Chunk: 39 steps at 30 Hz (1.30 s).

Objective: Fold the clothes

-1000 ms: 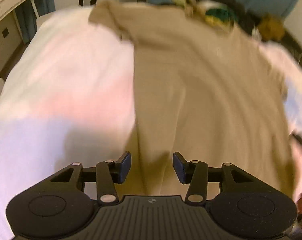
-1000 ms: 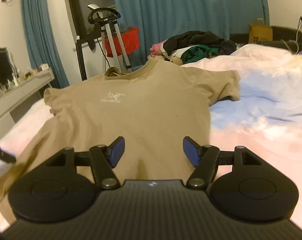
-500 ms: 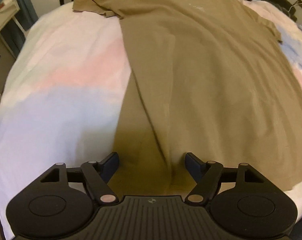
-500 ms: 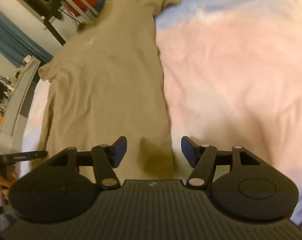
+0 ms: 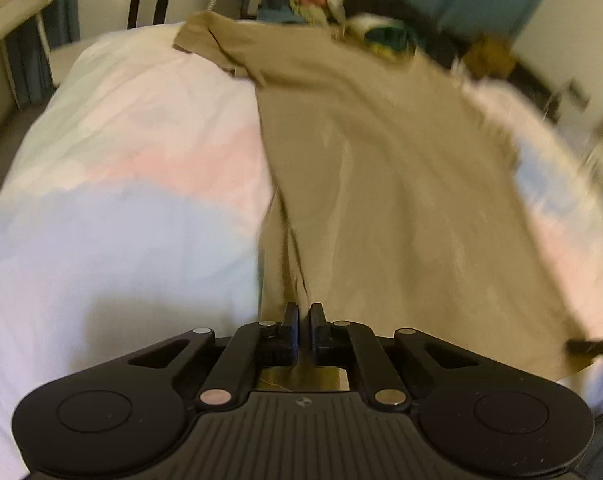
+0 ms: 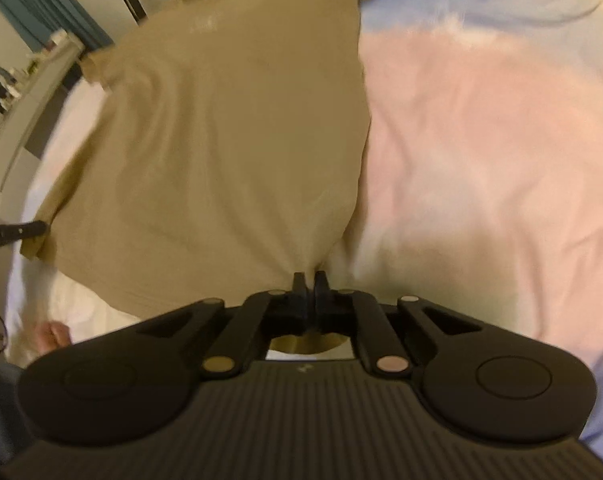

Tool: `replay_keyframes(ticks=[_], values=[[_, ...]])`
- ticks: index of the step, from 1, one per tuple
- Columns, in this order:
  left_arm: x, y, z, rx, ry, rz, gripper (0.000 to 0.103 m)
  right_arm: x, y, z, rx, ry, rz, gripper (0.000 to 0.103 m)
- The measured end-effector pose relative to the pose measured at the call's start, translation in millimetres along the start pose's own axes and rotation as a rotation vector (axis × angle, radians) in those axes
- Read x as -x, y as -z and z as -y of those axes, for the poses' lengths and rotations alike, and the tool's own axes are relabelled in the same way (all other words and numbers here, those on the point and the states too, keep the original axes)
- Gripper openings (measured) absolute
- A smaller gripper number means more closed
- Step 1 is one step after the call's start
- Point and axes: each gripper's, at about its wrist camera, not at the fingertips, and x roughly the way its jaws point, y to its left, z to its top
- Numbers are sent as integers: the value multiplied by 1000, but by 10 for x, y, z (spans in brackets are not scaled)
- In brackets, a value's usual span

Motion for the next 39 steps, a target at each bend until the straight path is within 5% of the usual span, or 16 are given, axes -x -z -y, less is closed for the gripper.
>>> replay_keyframes(ticks=[4,9,20,22,24,25,26,28,33,39], values=[[214,18,-274,202,192,2,5,416,-140,20,30,-20,71,6],[494,165,-432,326,242,1,4,794,-254,-21,115,-18,108,5],[172,243,-634,249,-2,-72,4,435,91,130,118,35,5,9],[253,216,-565,186,-30,-50,14,413,111,161,104,49,15,9],[359,155,-420,112,-84,-5,41,530,96,174,100,48,74,13],[389,102,-334,77,-111,23,47,589,88,181,98,47,104,29],[434,52,-233,47,-127,55,56,643,80,187,96,45,134,56],[510,-41,-8,-5,-146,120,65,705,56,199,95,23,200,75],[545,-267,689,-56,-125,266,84,712,-91,240,52,-51,361,74],[319,-409,1635,-99,-81,420,100,273,-545,503,-243,-183,525,75]])
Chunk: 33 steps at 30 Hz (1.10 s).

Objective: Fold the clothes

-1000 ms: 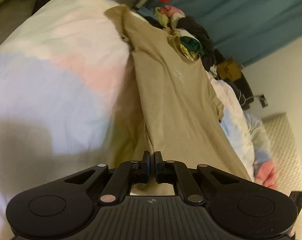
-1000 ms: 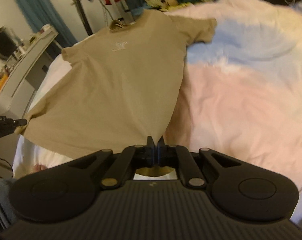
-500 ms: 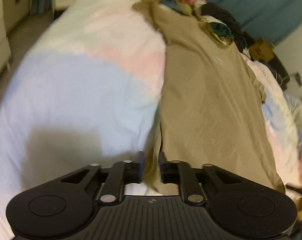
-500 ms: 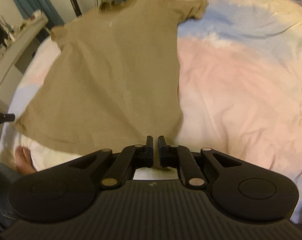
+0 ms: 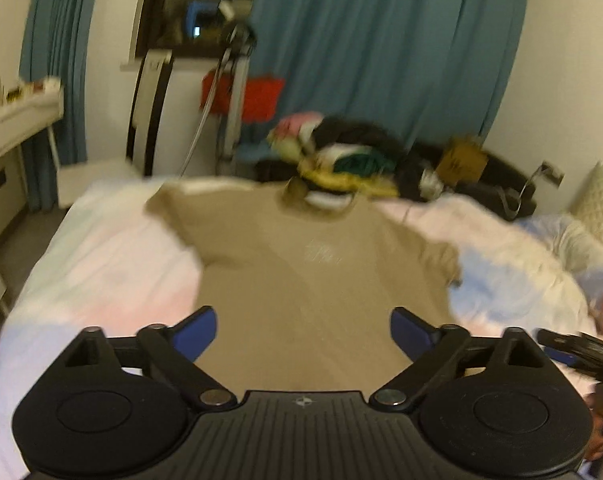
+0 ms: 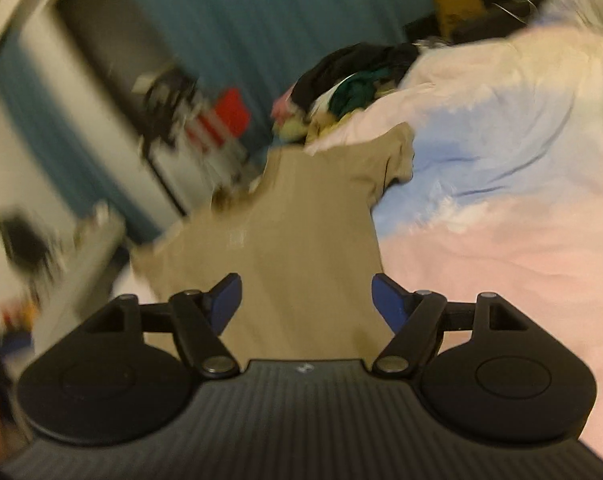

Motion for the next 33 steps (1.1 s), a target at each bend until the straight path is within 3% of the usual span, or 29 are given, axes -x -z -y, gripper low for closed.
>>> replay_keyframes(ticks=[4,8,13,17,23,24,25,26,28,33], values=[[-345,152,369,30,17,35,101,-630,-112,340,-212,-7,80,75],[-841,400,373,60,27,20,101,-1302,-114,644,-322,-11,88,75],[-1261,600,234,26,-94,14,101,-2158,-102,833,-309,20,121,75],[-1580,602,35,89,-78,-41,101,-2737,-200,987,-299,14,193,75],[-1999,576,-188,136,-78,-113,101,-3293,-536,1005,-269,7,268,73],[-2082,558,-223,142,-76,-130,101,-3364,-595,1009,-268,26,256,70],[-2137,551,-229,144,-71,-141,101,-3429,-656,1004,-259,64,235,58],[-2179,549,-222,144,-65,-148,101,-3486,-721,1000,-248,114,204,35],[-2240,542,-205,139,-57,-157,101,-3552,-840,978,-212,208,150,7],[-2147,511,-164,106,-51,-124,101,-3268,-1048,635,-39,283,196,7]])
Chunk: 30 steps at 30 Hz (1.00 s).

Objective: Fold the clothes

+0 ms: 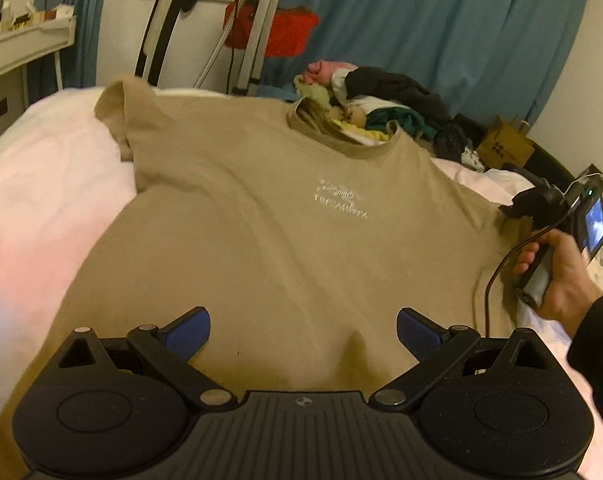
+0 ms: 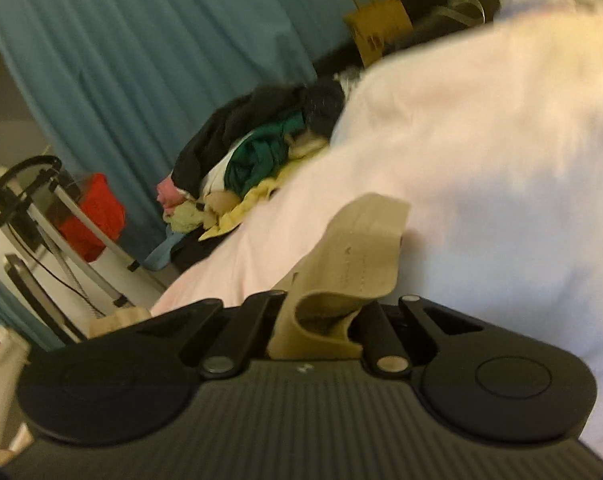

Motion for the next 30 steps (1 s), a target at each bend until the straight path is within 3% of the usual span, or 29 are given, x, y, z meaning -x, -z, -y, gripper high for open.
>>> replay_keyframes(ticks=[3,8,14,18,23,27,30], values=[[166,-21,-46,-8,-11,30,101,249,-137,-246,105,40,56,7],[476,-63,-233,23,-22,82,101,688,-144,-983,314,102,170,7],[752,-119,-588,63,-84,134,101,859,402,-2134,665,153,256,7],[787,-147,-859,118,-133,142,101,635,1097,-2790,837,111,187,7],[643,-172,-1043,167,-152,112,101,239,1930,-3230,967,49,58,9],[494,-174,-1095,151,-189,99,101,84,2156,-3290,1012,14,-11,13],[435,-178,-1095,125,-231,109,101,148,2022,-3215,972,-79,-39,42]])
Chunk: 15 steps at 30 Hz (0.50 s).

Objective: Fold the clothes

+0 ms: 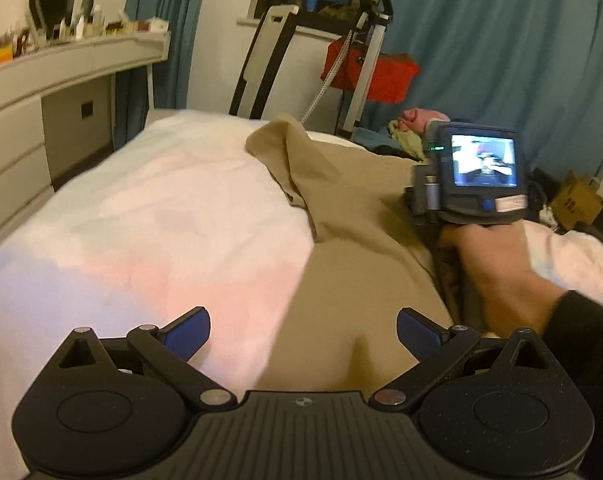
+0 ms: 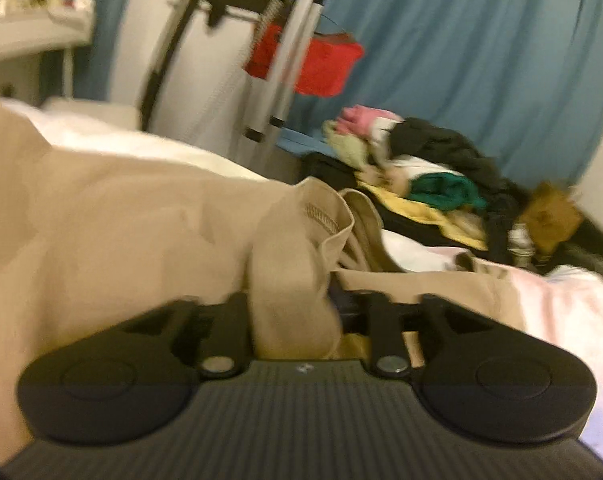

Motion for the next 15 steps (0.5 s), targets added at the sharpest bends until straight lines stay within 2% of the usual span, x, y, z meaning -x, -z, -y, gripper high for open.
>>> replay_keyframes(ticks=[1,2,4,6,10,15], values=[[-19,1,5,-9,-13,5,101,40,-27,73,-25,-41,7,59],[-25,-3,5,-10,-16,7,101,112,-57,162,-58,-80,8,69],[-23,-3,12,-2,0,1,101,305,-95,338,-131,-160,12,69],[-6,10,32,-5,7,-6,101,612,-80,540,-193,-200,25,69],[105,70,97,-19,15,-5,101,1412,54,967,-245,-209,60,69],[342,212,278,-74,33,-6,101,2510,535,1559,-383,-193,52,69]])
